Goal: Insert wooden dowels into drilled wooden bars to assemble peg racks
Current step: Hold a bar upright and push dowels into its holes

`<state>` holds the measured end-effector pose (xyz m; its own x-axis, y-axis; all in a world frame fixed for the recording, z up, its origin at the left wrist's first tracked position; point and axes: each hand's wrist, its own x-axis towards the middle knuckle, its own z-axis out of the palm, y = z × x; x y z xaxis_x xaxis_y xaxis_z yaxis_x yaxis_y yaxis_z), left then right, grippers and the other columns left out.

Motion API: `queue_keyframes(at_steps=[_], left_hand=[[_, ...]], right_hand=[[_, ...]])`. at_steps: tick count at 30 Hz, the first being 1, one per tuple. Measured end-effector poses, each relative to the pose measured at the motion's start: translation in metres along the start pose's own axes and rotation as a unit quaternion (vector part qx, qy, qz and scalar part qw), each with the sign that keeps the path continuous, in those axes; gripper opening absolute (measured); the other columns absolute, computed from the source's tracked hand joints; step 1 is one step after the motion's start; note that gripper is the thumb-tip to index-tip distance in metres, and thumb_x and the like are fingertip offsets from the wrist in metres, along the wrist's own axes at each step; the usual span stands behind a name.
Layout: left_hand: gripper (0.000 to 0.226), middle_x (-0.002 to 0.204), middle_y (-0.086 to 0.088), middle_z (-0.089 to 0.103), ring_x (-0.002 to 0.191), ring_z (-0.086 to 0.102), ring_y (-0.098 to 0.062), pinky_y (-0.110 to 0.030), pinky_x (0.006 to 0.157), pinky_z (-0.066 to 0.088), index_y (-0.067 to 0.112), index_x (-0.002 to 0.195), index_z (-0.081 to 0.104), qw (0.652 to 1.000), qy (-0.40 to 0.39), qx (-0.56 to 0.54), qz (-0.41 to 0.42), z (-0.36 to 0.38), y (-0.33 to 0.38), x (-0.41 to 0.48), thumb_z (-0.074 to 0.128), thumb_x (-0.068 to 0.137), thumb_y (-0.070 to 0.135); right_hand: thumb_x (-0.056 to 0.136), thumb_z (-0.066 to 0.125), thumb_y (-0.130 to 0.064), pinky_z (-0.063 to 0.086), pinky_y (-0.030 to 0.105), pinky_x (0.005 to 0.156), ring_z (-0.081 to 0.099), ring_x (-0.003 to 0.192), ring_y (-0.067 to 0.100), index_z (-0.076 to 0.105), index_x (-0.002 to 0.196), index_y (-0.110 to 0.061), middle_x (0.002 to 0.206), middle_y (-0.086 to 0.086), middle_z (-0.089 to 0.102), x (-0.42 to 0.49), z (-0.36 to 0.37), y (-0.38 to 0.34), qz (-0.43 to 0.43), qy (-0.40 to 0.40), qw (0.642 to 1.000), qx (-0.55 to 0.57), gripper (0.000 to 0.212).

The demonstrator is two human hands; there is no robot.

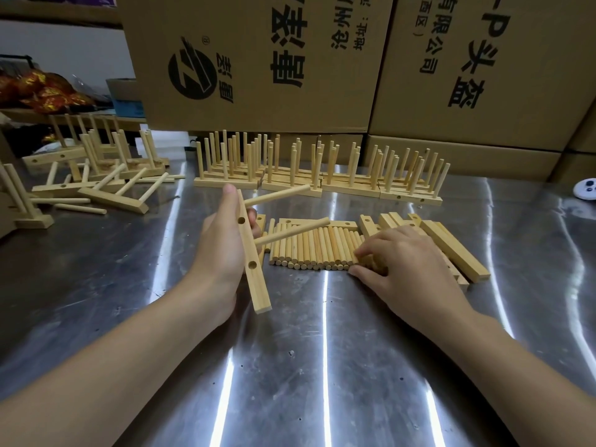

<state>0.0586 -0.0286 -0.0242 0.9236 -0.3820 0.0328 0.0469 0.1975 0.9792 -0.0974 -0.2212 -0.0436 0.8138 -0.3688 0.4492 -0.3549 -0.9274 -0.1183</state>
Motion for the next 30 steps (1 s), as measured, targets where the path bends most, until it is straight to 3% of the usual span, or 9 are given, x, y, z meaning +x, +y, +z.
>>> queue_keyframes(at_steps=[6, 9, 12, 14, 16, 18, 21, 23, 30], left_hand=[[0.056, 0.077, 0.002, 0.055, 0.07, 0.05, -0.013, -0.031, 0.069, 0.045, 0.018, 0.085, 0.061, 1.0, -0.001, -0.004, 0.002, -0.002, 0.0, 0.003, 0.038, 0.107, 0.065], [0.054, 0.076, 0.004, 0.054, 0.069, 0.05, -0.012, -0.031, 0.071, 0.044, 0.02, 0.085, 0.061, 1.0, 0.002, -0.028, -0.007, -0.003, 0.0, 0.003, 0.038, 0.109, 0.063], [0.053, 0.075, 0.005, 0.055, 0.066, 0.052, -0.012, -0.03, 0.068, 0.045, 0.021, 0.085, 0.059, 0.997, -0.007, -0.063, -0.042, -0.004, 0.0, 0.004, 0.037, 0.109, 0.063], [0.054, 0.073, 0.003, 0.054, 0.059, 0.052, -0.012, -0.027, 0.059, 0.044, 0.021, 0.084, 0.058, 0.987, -0.045, -0.124, -0.09, -0.004, 0.0, 0.003, 0.034, 0.11, 0.062], [0.061, 0.073, 0.0, 0.06, 0.059, 0.058, -0.014, -0.026, 0.057, 0.047, 0.017, 0.077, 0.065, 0.959, -0.086, -0.227, -0.145, -0.005, 0.001, 0.004, 0.032, 0.112, 0.055], [0.064, 0.088, -0.008, 0.072, 0.075, 0.073, -0.021, -0.032, 0.07, 0.058, 0.012, 0.067, 0.067, 0.922, -0.119, -0.317, -0.187, -0.006, 0.0, 0.006, 0.035, 0.111, 0.046], [0.048, 0.118, -0.016, 0.077, 0.11, 0.076, -0.034, -0.048, 0.091, 0.059, 0.014, 0.075, 0.054, 0.895, -0.169, -0.366, -0.193, -0.005, -0.005, 0.008, 0.036, 0.112, 0.039], [0.042, 0.128, -0.021, 0.073, 0.121, 0.071, -0.039, -0.052, 0.097, 0.058, 0.015, 0.083, 0.05, 0.886, -0.191, -0.384, -0.179, -0.004, -0.008, 0.009, 0.033, 0.114, 0.037], [0.038, 0.129, -0.024, 0.072, 0.124, 0.069, -0.042, -0.054, 0.102, 0.051, 0.014, 0.088, 0.047, 0.86, -0.207, -0.427, -0.186, -0.007, -0.006, 0.008, 0.03, 0.115, 0.035]], right_hand=[[0.098, 0.067, -0.039, 0.04, 0.037, 0.091, 0.061, 0.103, 0.015, 0.08, 0.098, -0.025, 0.102, -0.009, 0.074, 0.001, -0.008, -0.001, 0.033, 0.145, 0.989, 0.004, 0.019], [0.099, 0.066, -0.034, 0.054, 0.045, 0.09, 0.065, 0.098, 0.009, 0.079, 0.1, -0.026, 0.099, -0.013, 0.073, 0.002, -0.013, 0.0, 0.087, 0.22, 0.957, 0.165, 0.015], [0.1, 0.068, -0.036, 0.054, 0.037, 0.079, 0.069, 0.091, 0.006, 0.081, 0.098, -0.033, 0.092, -0.013, 0.077, 0.003, -0.016, -0.002, 0.141, 0.189, 0.891, 0.387, 0.013], [0.099, 0.071, -0.039, 0.055, 0.038, 0.082, 0.072, 0.091, 0.009, 0.082, 0.101, -0.037, 0.093, -0.012, 0.079, 0.002, -0.017, -0.007, 0.151, 0.141, 0.856, 0.473, 0.012], [0.1, 0.072, -0.038, 0.052, 0.032, 0.083, 0.071, 0.091, 0.002, 0.083, 0.104, -0.037, 0.094, -0.012, 0.079, 0.0, -0.016, -0.013, 0.128, 0.117, 0.854, 0.49, 0.012], [0.1, 0.072, -0.034, 0.049, 0.025, 0.081, 0.069, 0.089, 0.002, 0.083, 0.106, -0.038, 0.095, -0.01, 0.079, -0.001, -0.015, -0.018, 0.098, 0.11, 0.856, 0.495, 0.013], [0.098, 0.074, -0.027, 0.05, 0.018, 0.075, 0.065, 0.085, 0.011, 0.083, 0.104, -0.035, 0.092, -0.005, 0.077, -0.004, -0.017, -0.028, 0.052, 0.108, 0.863, 0.491, 0.014], [0.097, 0.075, -0.022, 0.046, 0.015, 0.068, 0.061, 0.078, 0.008, 0.084, 0.103, -0.031, 0.087, -0.007, 0.075, -0.005, -0.018, -0.032, 0.036, 0.107, 0.869, 0.483, 0.014], [0.096, 0.075, -0.02, 0.053, 0.028, 0.072, 0.066, 0.087, 0.019, 0.082, 0.107, -0.031, 0.097, -0.008, 0.077, -0.007, -0.02, -0.034, 0.021, 0.102, 0.893, 0.438, 0.018]])
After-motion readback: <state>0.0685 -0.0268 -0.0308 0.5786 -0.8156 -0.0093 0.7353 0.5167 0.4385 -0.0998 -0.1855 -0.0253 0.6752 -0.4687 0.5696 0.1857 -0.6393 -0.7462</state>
